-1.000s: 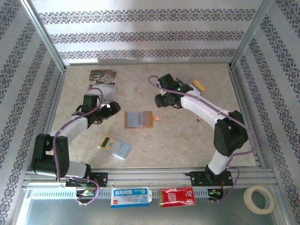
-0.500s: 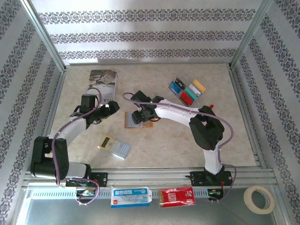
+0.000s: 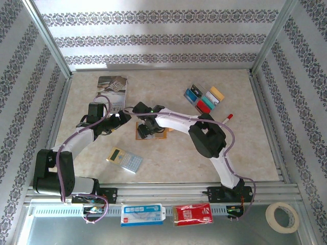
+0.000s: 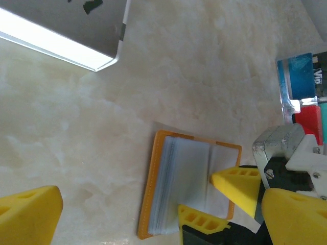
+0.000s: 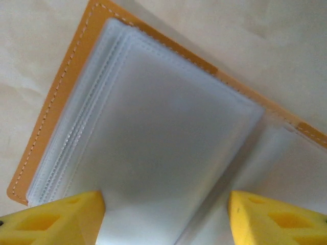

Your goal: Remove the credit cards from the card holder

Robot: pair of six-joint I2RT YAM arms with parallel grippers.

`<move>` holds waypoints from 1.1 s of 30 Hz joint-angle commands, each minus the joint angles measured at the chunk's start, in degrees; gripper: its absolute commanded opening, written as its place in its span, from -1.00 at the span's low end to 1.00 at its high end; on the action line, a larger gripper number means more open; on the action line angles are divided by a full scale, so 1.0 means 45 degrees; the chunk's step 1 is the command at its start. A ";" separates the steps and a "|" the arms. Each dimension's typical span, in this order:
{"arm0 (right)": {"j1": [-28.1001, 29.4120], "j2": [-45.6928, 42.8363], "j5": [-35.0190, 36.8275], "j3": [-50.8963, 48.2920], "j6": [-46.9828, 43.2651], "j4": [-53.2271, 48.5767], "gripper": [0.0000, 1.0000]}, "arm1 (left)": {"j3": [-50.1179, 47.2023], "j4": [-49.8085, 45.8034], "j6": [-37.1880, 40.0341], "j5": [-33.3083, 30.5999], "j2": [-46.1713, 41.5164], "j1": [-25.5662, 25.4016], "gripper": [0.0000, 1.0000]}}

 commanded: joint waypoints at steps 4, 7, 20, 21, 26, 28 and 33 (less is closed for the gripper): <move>-0.0109 0.0388 0.0671 -0.0510 -0.0422 -0.0634 0.30 | 0.0360 -0.0240 -0.0003 0.0693 0.0381 0.0150 1.00; -0.0307 0.0351 0.0257 -0.1033 -0.0380 -0.0353 0.27 | 0.0396 -0.0531 0.0075 0.0585 0.0393 0.0150 1.00; -0.0832 0.0256 -0.1370 -0.2192 0.0207 0.0937 0.03 | 0.0256 -0.0679 -0.0443 0.1120 0.0498 0.0075 0.62; -0.0891 0.0190 -0.1444 -0.2308 0.0243 0.1041 0.01 | 0.0265 -0.0675 -0.0503 0.1165 0.0501 0.0019 0.55; -0.1086 -0.0087 -0.1951 -0.2846 0.0159 0.1558 -0.16 | 0.0299 -0.0792 -0.0984 0.1337 0.0783 -0.0508 0.23; -0.1073 -0.0140 -0.2003 -0.2929 0.0074 0.1595 -0.19 | 0.0145 -0.0467 -0.1333 0.1322 0.0836 -0.0763 0.13; -0.1077 -0.0172 -0.2238 -0.3093 0.0083 0.1829 -0.23 | -0.0051 0.0462 -0.1983 0.1497 0.1062 -0.1499 -0.16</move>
